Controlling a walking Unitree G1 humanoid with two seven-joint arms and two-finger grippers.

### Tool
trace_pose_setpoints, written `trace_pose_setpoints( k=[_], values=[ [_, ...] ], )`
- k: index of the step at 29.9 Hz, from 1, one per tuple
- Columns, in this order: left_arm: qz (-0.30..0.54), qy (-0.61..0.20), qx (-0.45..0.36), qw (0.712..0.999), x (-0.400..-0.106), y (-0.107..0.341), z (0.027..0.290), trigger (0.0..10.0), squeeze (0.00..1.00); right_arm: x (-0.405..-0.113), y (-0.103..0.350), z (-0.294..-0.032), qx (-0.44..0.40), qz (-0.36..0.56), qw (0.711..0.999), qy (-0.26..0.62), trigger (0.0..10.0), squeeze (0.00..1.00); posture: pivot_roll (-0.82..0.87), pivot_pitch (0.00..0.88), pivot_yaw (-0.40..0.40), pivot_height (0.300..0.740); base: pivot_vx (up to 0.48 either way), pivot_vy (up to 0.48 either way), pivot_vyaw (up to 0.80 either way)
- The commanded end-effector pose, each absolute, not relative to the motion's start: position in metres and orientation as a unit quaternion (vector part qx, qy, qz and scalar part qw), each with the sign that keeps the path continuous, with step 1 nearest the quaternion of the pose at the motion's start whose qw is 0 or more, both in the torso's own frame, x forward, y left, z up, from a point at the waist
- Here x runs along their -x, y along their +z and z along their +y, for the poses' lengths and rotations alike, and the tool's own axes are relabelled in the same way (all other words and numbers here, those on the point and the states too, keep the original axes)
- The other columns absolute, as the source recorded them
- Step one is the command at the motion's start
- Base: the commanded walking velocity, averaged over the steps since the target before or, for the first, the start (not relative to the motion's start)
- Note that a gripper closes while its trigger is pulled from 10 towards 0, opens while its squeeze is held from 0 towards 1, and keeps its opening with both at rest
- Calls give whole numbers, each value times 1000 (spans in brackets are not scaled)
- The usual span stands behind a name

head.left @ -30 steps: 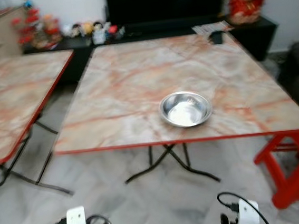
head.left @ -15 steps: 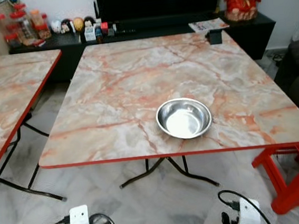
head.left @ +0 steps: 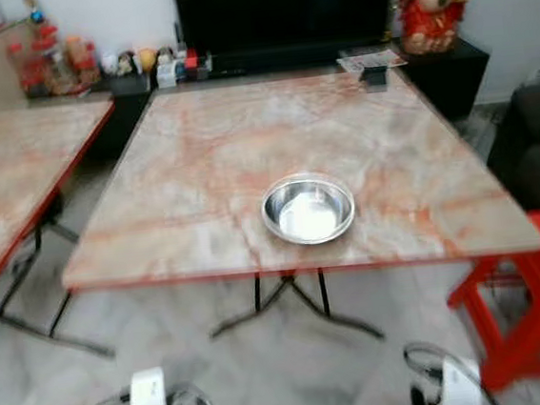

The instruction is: Setting the table

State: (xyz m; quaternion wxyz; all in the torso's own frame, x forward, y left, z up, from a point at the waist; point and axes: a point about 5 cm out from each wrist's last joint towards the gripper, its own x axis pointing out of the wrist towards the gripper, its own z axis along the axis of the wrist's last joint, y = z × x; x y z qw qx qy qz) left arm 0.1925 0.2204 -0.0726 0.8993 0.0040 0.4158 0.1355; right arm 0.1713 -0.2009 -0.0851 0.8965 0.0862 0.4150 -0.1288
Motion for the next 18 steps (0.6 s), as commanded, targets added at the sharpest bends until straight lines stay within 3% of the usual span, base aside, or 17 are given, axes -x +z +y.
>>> trace_pose_setpoints(
  k=[1,10,18],
  values=[
    [408,133,0,903,-199,-70,216,10000,0,-172,-83,-210,-79,411,898,-140,10000,0,-70,0,-2,740,0,-352,0],
    [407,130,1,904,-199,-70,214,10000,0,-170,-84,-211,-79,413,896,-141,10000,0,-71,0,-6,740,0,-350,0],
    [404,127,-3,906,-201,-70,213,10000,0,-172,-83,-212,-78,411,898,-139,10000,0,-74,0,-7,740,210,-346,0]
  ],
)
